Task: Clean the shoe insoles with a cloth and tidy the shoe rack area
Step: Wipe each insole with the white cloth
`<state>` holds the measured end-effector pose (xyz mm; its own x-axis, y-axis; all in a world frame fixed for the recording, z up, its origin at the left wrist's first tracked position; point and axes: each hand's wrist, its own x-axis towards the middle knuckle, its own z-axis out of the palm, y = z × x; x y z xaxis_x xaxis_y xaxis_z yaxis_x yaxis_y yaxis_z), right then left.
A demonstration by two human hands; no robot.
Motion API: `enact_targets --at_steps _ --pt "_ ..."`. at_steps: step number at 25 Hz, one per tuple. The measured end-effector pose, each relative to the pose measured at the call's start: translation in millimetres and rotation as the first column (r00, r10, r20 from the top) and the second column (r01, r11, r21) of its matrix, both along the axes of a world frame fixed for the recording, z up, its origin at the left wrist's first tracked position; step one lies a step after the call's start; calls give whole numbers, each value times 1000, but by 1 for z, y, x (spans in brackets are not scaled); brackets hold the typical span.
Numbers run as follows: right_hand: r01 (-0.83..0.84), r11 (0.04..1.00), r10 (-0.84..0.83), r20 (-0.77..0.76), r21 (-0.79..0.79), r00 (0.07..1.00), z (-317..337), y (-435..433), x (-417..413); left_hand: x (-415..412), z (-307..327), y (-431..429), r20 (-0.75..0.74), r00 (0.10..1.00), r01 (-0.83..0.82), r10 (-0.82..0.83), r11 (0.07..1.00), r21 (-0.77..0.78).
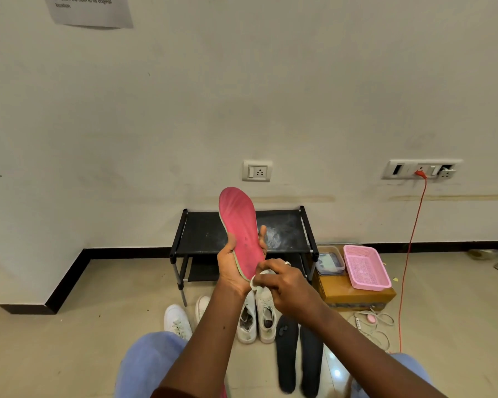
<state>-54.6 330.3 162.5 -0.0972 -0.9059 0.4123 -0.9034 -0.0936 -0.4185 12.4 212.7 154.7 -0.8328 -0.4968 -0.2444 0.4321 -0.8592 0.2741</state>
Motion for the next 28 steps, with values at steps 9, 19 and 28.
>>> enact_targets --at_steps 9,19,28 --pt "185 981 -184 12 -59 983 17 -31 0 -6 4 18 114 989 105 -95 991 -88" --pt "332 933 -351 145 139 925 24 -27 -1 -3 7 21 120 992 47 -38 996 -74" --pt "453 887 -460 262 90 849 19 -23 -4 -7 11 30 201 979 59 -36 992 -112"
